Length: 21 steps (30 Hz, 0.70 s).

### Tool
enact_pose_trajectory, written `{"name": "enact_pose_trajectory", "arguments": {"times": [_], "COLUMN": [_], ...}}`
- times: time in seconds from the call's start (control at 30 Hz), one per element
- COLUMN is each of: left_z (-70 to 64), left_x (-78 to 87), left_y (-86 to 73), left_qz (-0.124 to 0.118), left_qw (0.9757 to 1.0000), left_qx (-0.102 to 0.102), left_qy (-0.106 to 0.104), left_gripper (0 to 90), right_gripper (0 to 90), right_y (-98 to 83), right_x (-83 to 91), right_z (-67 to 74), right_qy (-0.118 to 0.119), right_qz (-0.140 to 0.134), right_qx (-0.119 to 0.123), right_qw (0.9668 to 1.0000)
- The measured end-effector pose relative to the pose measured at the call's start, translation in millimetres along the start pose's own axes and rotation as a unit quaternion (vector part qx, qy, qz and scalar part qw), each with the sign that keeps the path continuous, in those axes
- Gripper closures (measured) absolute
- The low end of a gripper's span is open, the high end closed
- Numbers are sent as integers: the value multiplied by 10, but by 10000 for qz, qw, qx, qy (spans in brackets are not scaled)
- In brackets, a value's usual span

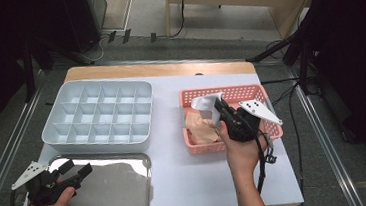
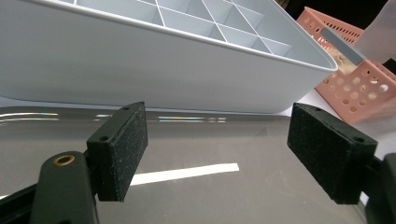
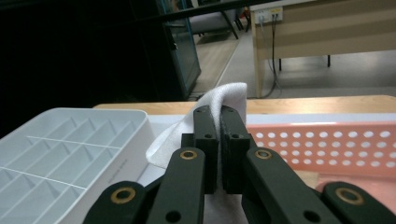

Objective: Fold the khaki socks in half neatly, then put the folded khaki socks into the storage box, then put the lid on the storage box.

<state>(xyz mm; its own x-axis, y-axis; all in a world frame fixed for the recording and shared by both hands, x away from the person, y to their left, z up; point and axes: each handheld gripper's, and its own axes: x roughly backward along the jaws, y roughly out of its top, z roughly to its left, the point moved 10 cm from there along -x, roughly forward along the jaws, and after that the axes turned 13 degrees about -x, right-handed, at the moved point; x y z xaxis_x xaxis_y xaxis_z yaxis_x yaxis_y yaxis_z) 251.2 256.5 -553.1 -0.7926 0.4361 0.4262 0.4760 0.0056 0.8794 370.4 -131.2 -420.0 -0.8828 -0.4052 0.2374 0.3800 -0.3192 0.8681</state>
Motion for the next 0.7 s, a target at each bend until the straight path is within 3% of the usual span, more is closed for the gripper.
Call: {"name": "enact_pose_trajectory", "arguments": {"times": [0.27, 0.7], "left_z": [-9, -32], "left_x": [-9, -16], "left_y": [8, 4], "left_qz": [-33, -22], "left_qw": [10000, 10000], "left_qx": [27, 14], "left_qy": [2, -12], "left_gripper": [211, 211], "right_gripper": [892, 892], "right_y": [109, 134], "right_x": [76, 254], "right_z": [132, 187], "right_qy": [224, 410], "right_qz": [-212, -404], "right_qx": [-13, -11], "right_qw": [9995, 9983]}}
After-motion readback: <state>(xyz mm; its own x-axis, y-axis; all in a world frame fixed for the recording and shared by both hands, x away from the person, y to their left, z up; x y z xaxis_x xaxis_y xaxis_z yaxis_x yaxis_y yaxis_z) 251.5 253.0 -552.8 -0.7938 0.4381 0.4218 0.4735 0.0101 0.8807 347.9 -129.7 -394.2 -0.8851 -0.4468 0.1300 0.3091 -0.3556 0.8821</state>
